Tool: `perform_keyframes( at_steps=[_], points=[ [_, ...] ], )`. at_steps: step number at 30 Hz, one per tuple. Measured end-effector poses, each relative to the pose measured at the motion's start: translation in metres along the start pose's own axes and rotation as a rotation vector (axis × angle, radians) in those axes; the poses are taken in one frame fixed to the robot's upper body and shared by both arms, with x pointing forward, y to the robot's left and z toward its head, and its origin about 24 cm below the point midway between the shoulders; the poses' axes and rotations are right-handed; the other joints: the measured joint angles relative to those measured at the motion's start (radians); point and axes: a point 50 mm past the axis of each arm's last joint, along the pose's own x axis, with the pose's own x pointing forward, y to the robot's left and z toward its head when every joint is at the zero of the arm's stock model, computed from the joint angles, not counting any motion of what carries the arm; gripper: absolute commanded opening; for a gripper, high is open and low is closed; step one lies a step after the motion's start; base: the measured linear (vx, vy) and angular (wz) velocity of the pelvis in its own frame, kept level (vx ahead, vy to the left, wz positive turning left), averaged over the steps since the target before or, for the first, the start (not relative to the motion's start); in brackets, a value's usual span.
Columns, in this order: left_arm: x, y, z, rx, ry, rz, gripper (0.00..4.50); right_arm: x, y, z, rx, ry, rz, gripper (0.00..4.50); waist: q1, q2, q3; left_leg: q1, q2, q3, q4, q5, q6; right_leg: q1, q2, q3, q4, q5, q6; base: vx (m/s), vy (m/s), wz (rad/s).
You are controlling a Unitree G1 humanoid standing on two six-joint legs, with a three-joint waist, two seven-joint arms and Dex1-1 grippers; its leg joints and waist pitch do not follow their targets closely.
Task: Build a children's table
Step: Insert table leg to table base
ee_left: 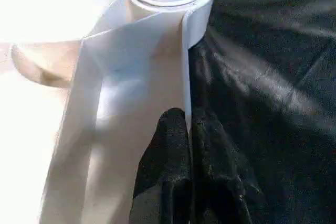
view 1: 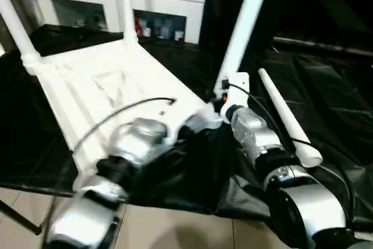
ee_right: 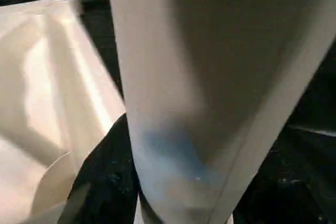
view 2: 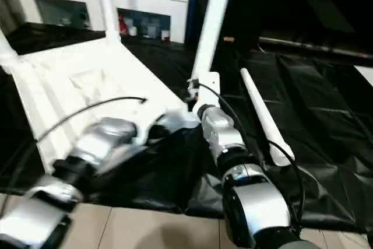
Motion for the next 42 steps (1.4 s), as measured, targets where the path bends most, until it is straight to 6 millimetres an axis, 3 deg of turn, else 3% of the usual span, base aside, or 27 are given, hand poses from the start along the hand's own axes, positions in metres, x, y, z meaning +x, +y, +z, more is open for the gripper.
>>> perform_keyframes(
  at_steps=[13,14,17,19,21,25,26,27,30,32,34,39,42],
  points=[
    [0.000,0.001,0.000,-0.014,0.001,0.020,0.00,0.002,0.007,0.002,-0.021,0.011,-0.037,1.87,-0.003,0.001,-0.002,-0.003,0.000,-0.001,-0.001,0.000,0.000,-0.002,0.000,0.000,0.000,-0.001,0.010,0.000,0.000,0.00],
    [0.000,0.002,0.000,-0.015,0.001,0.020,0.00,0.003,0.007,0.003,-0.019,0.012,-0.036,2.22,-0.003,0.002,-0.002,-0.004,0.000,-0.001,-0.001,0.000,0.000,-0.003,0.000,0.000,0.000,-0.001,0.010,0.000,0.000,0.00],
    [-0.002,0.003,0.000,-0.015,-0.002,0.018,0.00,0.003,0.008,0.003,-0.016,0.020,-0.020,2.60,-0.004,0.002,-0.002,-0.005,0.000,-0.001,-0.002,0.000,0.000,-0.005,0.000,0.000,0.000,-0.001,0.010,0.000,0.000,0.00],
    [-0.003,0.004,0.002,-0.010,-0.011,0.010,0.00,0.002,0.007,-0.006,-0.013,0.061,-0.012,2.66,-0.003,0.001,-0.001,-0.005,0.000,-0.001,-0.002,0.000,0.000,-0.008,0.000,0.000,0.000,0.000,0.010,0.000,0.000,0.00],
    [-0.006,0.006,0.004,-0.013,-0.029,0.004,0.00,0.003,0.008,-0.002,-0.013,0.052,0.014,2.92,-0.005,0.008,0.004,-0.007,0.000,0.000,-0.002,0.000,0.000,-0.010,0.000,0.001,0.000,0.002,0.011,0.000,0.000,0.00],
    [-0.010,0.010,0.004,-0.009,-0.043,-0.003,0.00,0.003,0.007,0.000,-0.019,0.062,0.054,3.14,-0.003,0.011,0.007,-0.009,0.001,0.000,-0.007,0.000,-0.001,-0.011,0.001,-0.001,0.001,0.007,0.007,0.000,0.000,0.00],
    [-0.011,0.010,0.005,-0.004,-0.049,-0.007,0.00,0.003,0.005,-0.003,-0.022,0.080,0.061,3.14,-0.003,0.014,0.009,-0.011,0.001,0.000,-0.008,0.001,-0.002,-0.013,0.001,-0.001,0.001,0.007,0.007,0.000,0.000,0.00],
    [-0.013,0.012,0.007,0.006,-0.059,-0.011,0.00,0.002,0.003,-0.006,-0.030,0.091,0.081,3.47,-0.002,0.018,0.013,-0.016,0.001,0.000,-0.008,0.003,-0.004,-0.018,0.001,-0.001,0.001,0.007,0.007,0.000,0.000,0.00],
    [-0.019,0.017,0.009,0.039,-0.073,-0.016,0.00,0.000,0.002,-0.001,-0.055,0.085,0.162,3.57,-0.001,0.020,0.014,-0.029,0.001,0.001,-0.005,0.017,0.008,-0.032,0.002,-0.002,0.005,0.008,0.006,0.000,0.000,0.00],
    [-0.024,0.020,0.009,0.054,-0.073,-0.033,0.00,-0.005,-0.006,0.000,-0.088,0.078,0.236,3.92,-0.001,0.016,0.017,-0.032,0.001,0.002,-0.005,0.016,0.011,-0.033,0.002,-0.003,0.003,0.008,0.006,0.000,0.000,0.00],
    [-0.030,0.021,0.008,0.068,-0.077,-0.060,0.00,-0.013,-0.013,-0.001,-0.130,0.069,0.330,3.98,0.001,0.014,0.020,-0.035,0.001,0.002,-0.001,0.013,0.015,-0.033,0.002,-0.003,0.002,0.008,0.006,0.000,0.000,0.00],
    [-0.053,0.026,-0.008,0.143,-0.095,-0.178,0.00,-0.050,-0.037,-0.003,-0.253,0.050,0.590,4.43,0.007,0.018,0.026,-0.039,0.001,0.002,0.006,0.008,0.023,-0.035,0.000,-0.002,0.003,0.008,0.006,0.000,0.000,0.00],
    [-0.058,0.026,-0.011,0.158,-0.099,-0.216,0.00,-0.060,-0.036,0.002,-0.306,0.039,0.675,4.48,0.005,0.019,0.027,-0.040,0.001,0.002,0.011,0.009,0.022,-0.035,0.000,-0.002,0.005,0.008,0.006,0.000,0.000,0.00]
  ],
)
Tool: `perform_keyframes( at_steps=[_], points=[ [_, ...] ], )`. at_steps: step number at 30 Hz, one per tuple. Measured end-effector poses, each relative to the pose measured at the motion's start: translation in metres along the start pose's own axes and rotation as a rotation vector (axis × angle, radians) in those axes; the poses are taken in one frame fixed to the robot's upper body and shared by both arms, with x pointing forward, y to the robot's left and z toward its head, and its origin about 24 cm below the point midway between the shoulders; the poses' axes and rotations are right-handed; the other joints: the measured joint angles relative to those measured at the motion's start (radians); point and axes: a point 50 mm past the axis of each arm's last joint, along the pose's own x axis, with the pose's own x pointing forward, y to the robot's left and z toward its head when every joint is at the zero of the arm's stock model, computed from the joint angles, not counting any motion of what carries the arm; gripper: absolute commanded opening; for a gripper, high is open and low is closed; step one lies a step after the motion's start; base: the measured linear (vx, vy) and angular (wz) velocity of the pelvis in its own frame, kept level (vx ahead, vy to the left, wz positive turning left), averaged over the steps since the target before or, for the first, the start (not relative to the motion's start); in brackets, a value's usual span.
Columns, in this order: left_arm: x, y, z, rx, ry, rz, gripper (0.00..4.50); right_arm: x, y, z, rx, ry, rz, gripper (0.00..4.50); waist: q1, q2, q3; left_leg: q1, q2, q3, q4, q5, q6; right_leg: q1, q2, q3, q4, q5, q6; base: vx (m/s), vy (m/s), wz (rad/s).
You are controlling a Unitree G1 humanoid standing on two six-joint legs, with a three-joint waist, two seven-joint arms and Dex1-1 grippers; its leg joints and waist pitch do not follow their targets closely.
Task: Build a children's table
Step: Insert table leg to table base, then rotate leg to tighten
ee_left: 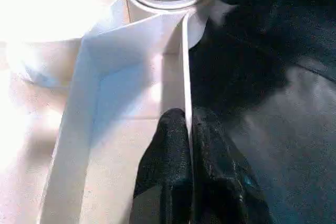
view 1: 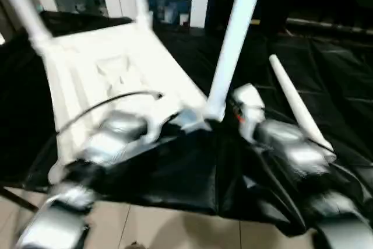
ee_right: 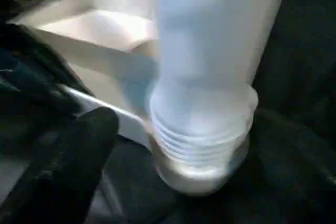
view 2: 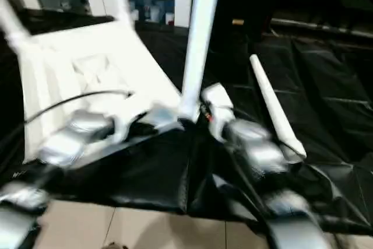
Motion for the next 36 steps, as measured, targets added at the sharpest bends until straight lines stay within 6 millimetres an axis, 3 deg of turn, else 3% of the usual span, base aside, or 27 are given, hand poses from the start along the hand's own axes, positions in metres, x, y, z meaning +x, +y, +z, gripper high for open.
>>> perform_keyframes(
  at_steps=[3,7,23,36],
  points=[
    [-0.012,-0.006,-0.007,0.018,-0.017,-0.073,0.00,-0.017,0.006,0.002,-0.051,-0.002,0.096,4.48,0.003,0.001,0.000,0.001,0.000,0.000,0.001,0.000,-0.001,0.001,-0.001,0.001,0.001,0.000,0.000,0.000,0.000,0.00],
    [-0.015,-0.011,-0.006,0.038,-0.038,-0.122,0.00,-0.020,0.014,0.006,-0.064,-0.022,0.147,4.48,0.007,0.001,0.001,0.001,0.000,0.001,0.004,0.002,-0.003,0.001,-0.001,0.001,0.006,0.000,0.000,0.000,0.000,0.00],
    [-0.016,-0.017,-0.007,0.072,-0.079,-0.164,0.00,-0.007,0.022,-0.009,-0.076,-0.010,0.134,4.48,0.010,0.003,0.000,0.002,0.000,0.000,0.013,0.003,-0.005,0.001,-0.002,0.002,0.017,0.000,0.000,0.000,0.000,0.00],
    [-0.015,-0.016,-0.019,0.104,0.019,-0.188,0.00,-0.003,0.020,-0.014,-0.112,-0.035,0.106,4.48,0.007,0.000,-0.001,0.001,0.001,-0.001,0.020,0.002,-0.004,0.003,-0.002,0.001,0.020,0.001,0.000,0.000,0.000,0.00]
  ],
)
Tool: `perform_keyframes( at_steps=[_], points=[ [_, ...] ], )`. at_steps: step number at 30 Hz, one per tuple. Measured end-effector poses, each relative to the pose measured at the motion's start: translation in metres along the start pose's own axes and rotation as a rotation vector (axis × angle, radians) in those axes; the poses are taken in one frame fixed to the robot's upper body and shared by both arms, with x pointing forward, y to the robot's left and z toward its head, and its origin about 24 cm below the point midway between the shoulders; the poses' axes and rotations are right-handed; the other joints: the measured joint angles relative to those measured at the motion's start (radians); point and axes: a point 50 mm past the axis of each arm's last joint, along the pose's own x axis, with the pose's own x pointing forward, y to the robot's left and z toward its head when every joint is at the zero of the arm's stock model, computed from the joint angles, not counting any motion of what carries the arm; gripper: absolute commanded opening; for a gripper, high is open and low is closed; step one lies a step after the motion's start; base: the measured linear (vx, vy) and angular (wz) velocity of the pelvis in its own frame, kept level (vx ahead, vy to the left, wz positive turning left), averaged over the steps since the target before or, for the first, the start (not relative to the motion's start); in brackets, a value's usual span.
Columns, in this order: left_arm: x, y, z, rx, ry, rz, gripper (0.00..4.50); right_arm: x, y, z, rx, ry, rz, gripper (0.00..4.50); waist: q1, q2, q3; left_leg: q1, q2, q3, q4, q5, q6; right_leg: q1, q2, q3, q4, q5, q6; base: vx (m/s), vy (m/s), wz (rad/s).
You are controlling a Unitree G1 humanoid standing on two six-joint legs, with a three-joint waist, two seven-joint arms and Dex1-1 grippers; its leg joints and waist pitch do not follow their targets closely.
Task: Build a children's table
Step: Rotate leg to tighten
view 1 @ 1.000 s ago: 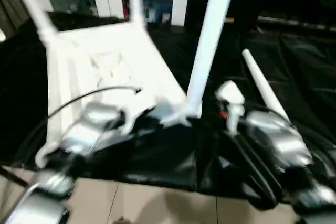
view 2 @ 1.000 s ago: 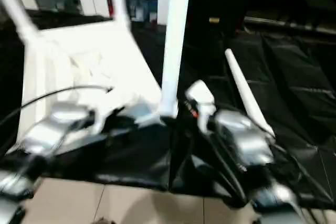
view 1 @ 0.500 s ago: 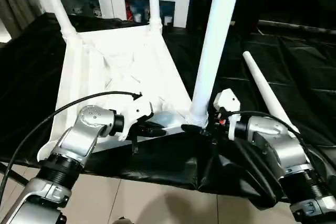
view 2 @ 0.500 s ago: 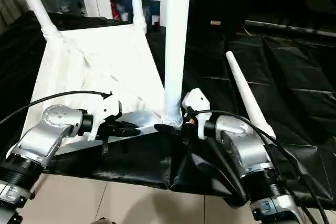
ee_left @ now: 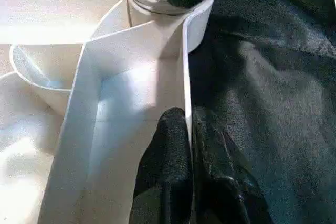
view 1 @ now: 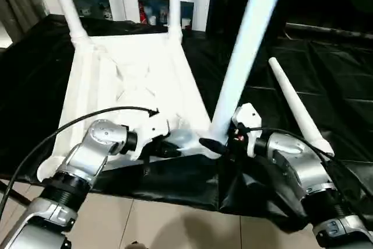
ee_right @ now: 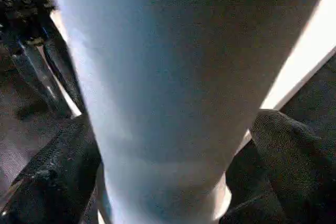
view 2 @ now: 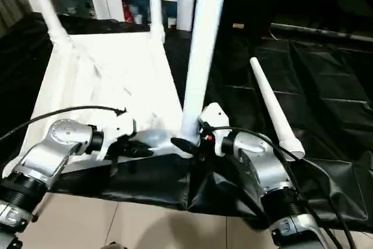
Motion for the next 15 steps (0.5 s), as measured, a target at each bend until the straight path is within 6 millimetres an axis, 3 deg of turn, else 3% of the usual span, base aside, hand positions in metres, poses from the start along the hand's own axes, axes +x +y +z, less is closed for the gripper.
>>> perform_keyframes(
  at_steps=[10,11,15],
  points=[
    [0.002,0.003,0.000,0.002,0.006,-0.009,0.00,0.001,0.001,-0.011,0.027,0.006,0.006,4.48,0.001,0.000,0.000,0.001,0.000,-0.001,0.003,-0.002,-0.005,0.002,0.000,0.000,0.002,0.002,0.000,0.000,0.000,0.00],
    [0.002,0.003,0.000,0.004,0.005,-0.009,0.00,0.001,0.002,-0.012,0.029,0.006,0.007,4.21,0.001,0.000,0.000,0.001,0.000,-0.001,0.003,-0.002,-0.005,0.002,0.000,0.000,0.002,0.002,0.000,0.000,0.000,0.00],
    [0.001,0.004,0.000,0.003,0.007,-0.009,0.00,0.002,0.001,-0.012,0.027,0.010,0.006,3.94,0.001,0.000,0.000,0.001,0.000,-0.001,0.005,-0.002,-0.005,0.002,0.000,0.000,0.003,0.002,0.000,0.000,0.000,0.00]
  ],
)
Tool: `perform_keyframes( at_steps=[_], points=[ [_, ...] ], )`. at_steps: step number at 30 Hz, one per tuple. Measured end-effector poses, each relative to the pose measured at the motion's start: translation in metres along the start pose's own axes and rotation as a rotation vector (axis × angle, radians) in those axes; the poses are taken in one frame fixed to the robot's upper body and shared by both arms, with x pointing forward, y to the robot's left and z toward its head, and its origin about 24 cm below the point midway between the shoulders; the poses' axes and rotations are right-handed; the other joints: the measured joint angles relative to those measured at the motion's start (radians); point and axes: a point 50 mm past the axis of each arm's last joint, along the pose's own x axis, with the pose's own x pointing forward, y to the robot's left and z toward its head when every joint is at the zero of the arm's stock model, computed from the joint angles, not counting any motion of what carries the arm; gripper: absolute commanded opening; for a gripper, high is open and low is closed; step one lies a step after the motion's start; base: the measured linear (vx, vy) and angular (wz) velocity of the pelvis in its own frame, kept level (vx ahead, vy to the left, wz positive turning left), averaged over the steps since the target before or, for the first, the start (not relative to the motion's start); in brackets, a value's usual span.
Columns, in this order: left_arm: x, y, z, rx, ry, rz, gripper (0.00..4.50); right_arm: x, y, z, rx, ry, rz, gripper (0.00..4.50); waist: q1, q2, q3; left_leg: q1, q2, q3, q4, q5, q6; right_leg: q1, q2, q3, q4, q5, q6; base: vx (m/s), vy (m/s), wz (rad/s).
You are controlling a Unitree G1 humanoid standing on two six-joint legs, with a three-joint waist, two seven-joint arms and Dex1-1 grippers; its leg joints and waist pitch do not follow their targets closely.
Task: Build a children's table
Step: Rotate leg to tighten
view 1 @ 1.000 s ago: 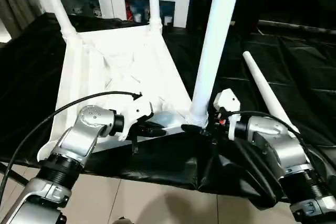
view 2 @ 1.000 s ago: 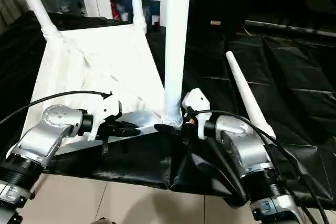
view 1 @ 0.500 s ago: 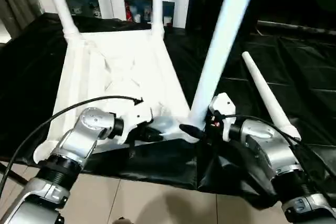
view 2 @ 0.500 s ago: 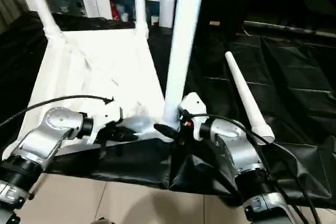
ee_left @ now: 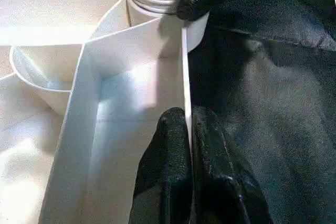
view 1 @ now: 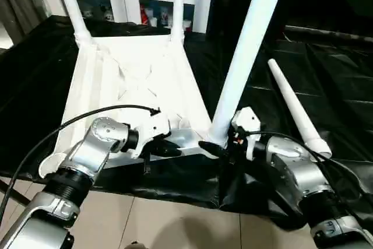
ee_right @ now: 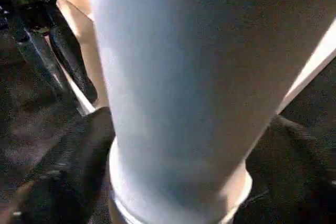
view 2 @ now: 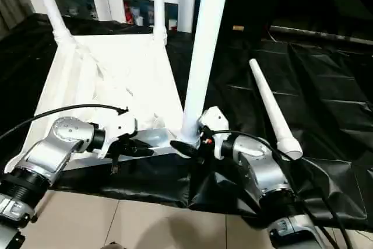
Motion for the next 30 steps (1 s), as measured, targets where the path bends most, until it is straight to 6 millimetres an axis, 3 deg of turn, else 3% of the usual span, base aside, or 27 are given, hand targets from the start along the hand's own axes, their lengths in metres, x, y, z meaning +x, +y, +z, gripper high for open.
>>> perform_keyframes(
  at_steps=[14,22,25,30],
  points=[
    [-0.001,0.001,-0.002,-0.004,0.003,0.004,0.00,0.007,0.001,-0.001,-0.010,-0.013,0.026,2.86,-0.004,0.000,0.000,0.001,0.000,0.000,0.001,0.000,0.000,0.000,0.000,0.000,0.003,0.000,0.000,0.000,0.000,0.00],
    [-0.002,0.002,-0.003,-0.026,0.003,0.016,0.00,0.010,0.002,-0.003,0.018,-0.027,0.000,2.76,-0.010,0.000,0.000,0.001,0.000,0.000,0.000,0.000,-0.001,0.001,0.000,0.000,0.003,0.000,-0.001,0.000,0.000,0.00],
    [0.003,0.006,-0.002,-0.066,-0.003,0.062,0.00,0.018,0.001,-0.008,0.089,-0.056,-0.120,2.76,-0.015,0.000,0.000,0.007,0.000,0.000,0.000,0.000,-0.001,0.004,0.000,0.001,0.003,0.002,-0.003,0.000,0.000,0.00],
    [0.030,0.016,0.011,-0.164,-0.009,0.230,0.00,0.040,-0.012,-0.007,0.227,-0.048,-0.485,2.75,-0.027,0.001,0.001,0.014,-0.001,-0.002,-0.005,0.002,-0.005,0.005,0.000,0.002,0.000,0.002,-0.003,0.000,0.000,0.00]
  ],
)
